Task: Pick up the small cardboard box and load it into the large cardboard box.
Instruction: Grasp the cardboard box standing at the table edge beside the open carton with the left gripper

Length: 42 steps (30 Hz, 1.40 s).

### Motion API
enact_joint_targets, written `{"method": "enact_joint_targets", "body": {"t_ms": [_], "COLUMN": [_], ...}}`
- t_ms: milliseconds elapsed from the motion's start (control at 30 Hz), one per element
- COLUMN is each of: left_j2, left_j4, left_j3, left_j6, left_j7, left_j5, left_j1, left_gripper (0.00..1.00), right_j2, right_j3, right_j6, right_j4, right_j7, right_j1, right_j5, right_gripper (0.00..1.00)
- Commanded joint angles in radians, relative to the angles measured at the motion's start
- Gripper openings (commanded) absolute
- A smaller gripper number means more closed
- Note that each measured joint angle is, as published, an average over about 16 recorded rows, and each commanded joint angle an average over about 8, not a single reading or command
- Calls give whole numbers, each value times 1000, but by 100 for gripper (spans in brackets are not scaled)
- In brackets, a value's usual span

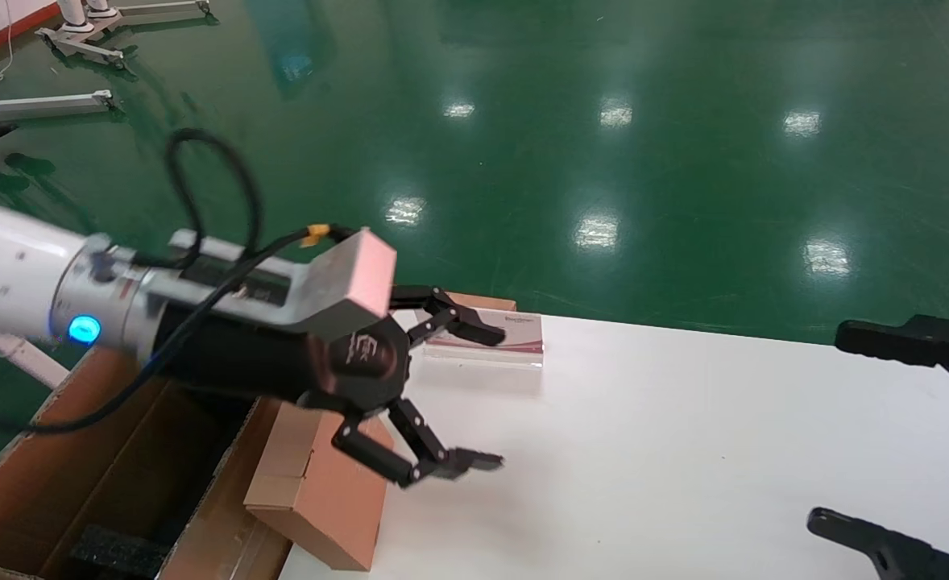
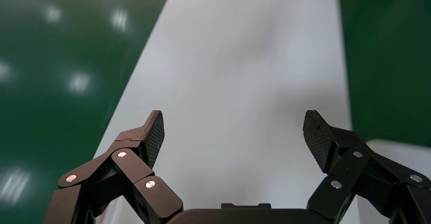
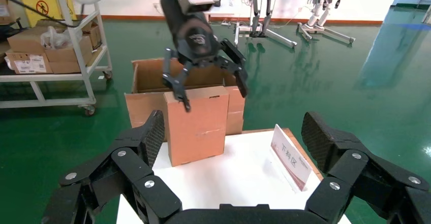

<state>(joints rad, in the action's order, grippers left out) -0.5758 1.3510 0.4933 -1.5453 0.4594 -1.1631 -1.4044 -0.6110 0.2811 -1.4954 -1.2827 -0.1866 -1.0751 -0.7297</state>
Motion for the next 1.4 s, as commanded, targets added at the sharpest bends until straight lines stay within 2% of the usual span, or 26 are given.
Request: {"method": "enact_joint_targets", "body": {"t_ms": [33,300,633,833,933,1200,1400], "left_j2": [-9,-53,-115,-130,-130,-147,-152], "left_j4": [1,1,4,4,5,5,7], "left_j3": [39,295,648,868,947,1132,1232], "left_j6": [-20,-40,-44,-43,-40,-34,-20], "left_j7": [44,319,641,813,866,969,994], "left_j5": [-80,-284,-394,-374,-346,-275,-226], "left_j1": [-73,-320,-578,-710,-759,-868,-910], "left_gripper": [100,100,100,100,100,100,100], "right_j2": [0,0,1,1,1,1,1], "right_j3": [0,1,2,2,2,3,3], "right_j6": [0,0,1,1,1,1,1], "right_j4": [0,0,0,0,0,0,0], "right_j7": [0,0,1,1,1,1,2], "right_j1": [0,0,0,0,-1,-1,-1], "right_j5": [0,1,1,1,2,2,2], "right_gripper": [100,100,100,100,100,100,100]}}
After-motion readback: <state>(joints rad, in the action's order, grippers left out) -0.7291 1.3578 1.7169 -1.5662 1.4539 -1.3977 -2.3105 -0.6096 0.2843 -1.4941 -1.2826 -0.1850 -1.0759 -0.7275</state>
